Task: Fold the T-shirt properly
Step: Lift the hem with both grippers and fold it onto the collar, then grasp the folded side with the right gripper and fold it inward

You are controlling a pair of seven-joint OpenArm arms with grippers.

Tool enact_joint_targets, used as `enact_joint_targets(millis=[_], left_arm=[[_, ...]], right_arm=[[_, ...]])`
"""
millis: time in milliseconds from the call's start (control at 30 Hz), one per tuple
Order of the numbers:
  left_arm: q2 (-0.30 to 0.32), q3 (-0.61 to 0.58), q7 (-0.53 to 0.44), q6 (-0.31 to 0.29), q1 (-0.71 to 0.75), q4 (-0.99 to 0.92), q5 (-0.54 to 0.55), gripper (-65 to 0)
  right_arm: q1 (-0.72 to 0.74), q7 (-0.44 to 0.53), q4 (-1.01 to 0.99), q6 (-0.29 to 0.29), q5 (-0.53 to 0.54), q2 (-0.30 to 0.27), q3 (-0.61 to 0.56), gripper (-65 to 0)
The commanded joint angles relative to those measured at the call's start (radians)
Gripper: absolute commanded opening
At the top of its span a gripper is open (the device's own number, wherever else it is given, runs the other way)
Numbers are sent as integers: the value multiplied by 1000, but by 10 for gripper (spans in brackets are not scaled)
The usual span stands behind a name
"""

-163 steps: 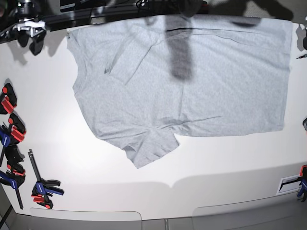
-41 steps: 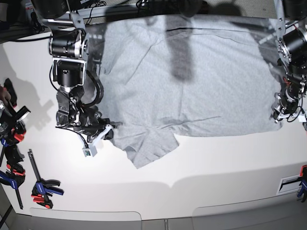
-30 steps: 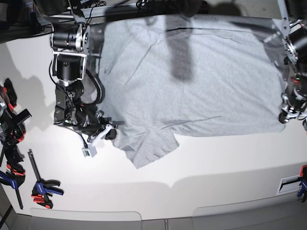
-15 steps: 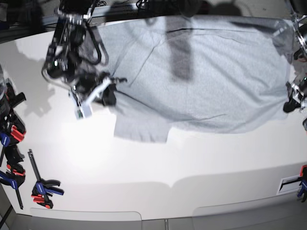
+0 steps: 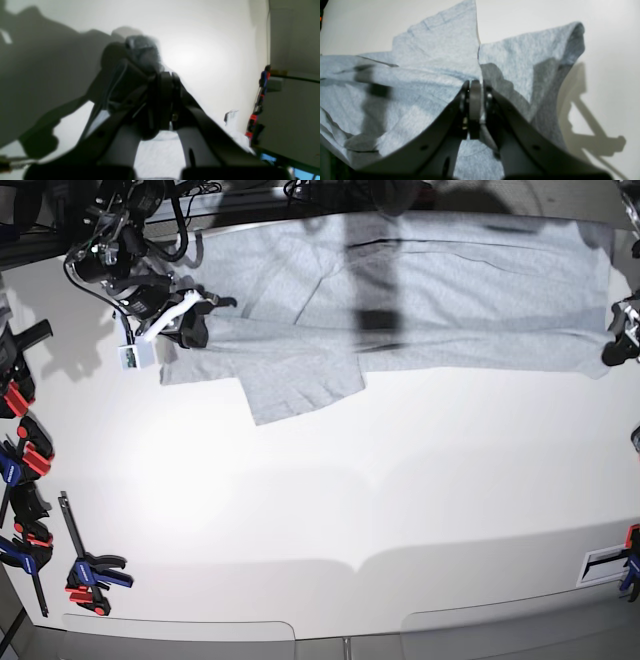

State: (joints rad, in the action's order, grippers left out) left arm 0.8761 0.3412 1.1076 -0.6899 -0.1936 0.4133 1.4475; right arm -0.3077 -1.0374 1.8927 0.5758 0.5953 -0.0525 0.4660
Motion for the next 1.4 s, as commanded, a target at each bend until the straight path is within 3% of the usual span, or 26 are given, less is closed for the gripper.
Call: enact_joint_targets(millis=[0, 300, 433, 867, 1133, 1167, 1233, 1267, 1367], left_arm=[[37, 4, 7, -8, 3, 21, 24, -650], [39, 6, 45, -8, 47, 54, 20, -650], [45, 6, 58, -8, 47, 54, 20, -650], [100, 6, 260, -8, 47, 54, 36, -650], [100, 6, 269, -8, 47, 54, 36, -650], [100, 6, 271, -8, 47, 54, 36, -594], [100, 6, 289, -8, 47, 54, 36, -456], [100, 6, 289, -8, 47, 54, 36, -425], [109, 6, 289, -8, 47, 54, 36, -418]], right_arm=[[6, 19, 18, 4, 14, -8, 2, -650], [6, 28, 18, -60, -98, -8, 2, -650], [6, 28, 18, -60, -98, -8, 2, -650], [6, 18, 18, -60, -98, -8, 2, -650], [5, -2, 18, -60, -98, -5, 2, -650], [5, -3, 18, -60, -98, -5, 2, -609], [5, -1, 18, -60, -95, -5, 2, -425], [5, 1, 18, -60, -94, -6, 2, -373], [6, 22, 26, -61, -95, -6, 3, -355]])
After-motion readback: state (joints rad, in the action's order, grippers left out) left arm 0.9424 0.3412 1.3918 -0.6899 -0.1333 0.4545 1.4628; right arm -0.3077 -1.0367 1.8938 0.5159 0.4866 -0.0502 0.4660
